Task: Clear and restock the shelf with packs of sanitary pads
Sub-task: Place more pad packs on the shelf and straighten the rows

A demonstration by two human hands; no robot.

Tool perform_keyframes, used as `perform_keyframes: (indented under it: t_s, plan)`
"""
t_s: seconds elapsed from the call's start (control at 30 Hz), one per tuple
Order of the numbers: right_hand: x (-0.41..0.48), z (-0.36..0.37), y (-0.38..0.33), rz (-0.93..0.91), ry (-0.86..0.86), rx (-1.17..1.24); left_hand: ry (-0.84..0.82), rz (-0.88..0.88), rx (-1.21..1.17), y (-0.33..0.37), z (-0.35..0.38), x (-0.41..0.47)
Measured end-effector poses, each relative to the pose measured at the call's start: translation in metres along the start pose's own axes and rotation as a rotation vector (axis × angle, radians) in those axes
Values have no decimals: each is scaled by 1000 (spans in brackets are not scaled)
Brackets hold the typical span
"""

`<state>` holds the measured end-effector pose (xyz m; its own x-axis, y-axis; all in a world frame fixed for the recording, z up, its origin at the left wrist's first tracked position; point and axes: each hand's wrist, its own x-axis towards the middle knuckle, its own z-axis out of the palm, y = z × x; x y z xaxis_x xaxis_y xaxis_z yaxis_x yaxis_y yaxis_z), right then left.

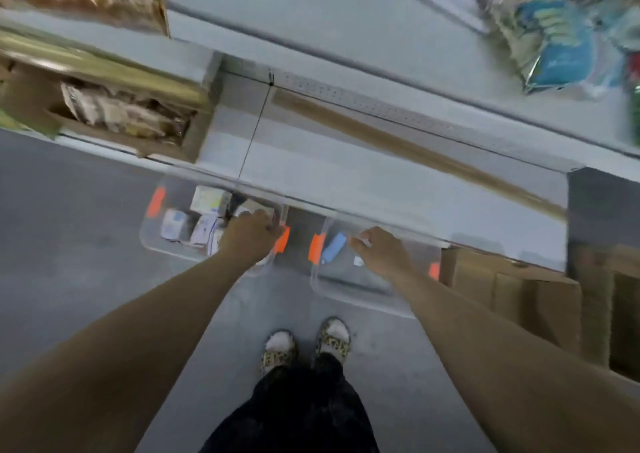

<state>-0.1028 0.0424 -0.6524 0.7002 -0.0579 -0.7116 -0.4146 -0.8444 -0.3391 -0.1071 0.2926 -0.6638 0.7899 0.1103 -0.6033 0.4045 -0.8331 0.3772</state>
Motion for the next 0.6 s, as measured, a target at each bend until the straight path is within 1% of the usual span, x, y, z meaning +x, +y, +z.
perform_keyframes:
  t_s: [0.13,0.23,0.43,0.53,0.6]
  plan:
    - [62,52,29,36,-46,-35,-22,-134,-132,-46,64,41]
    - [106,89,54,115,-85,17,1,-220,-235,-77,106,66]
    - [197,152,99,203,-93,168,187,-381,-394,-133,175,114]
    - [242,180,116,206,-75,237,277,-380,-426,-151,199,139]
    - [264,194,120,199,-62,289,307,-369,-436,-159,211,156]
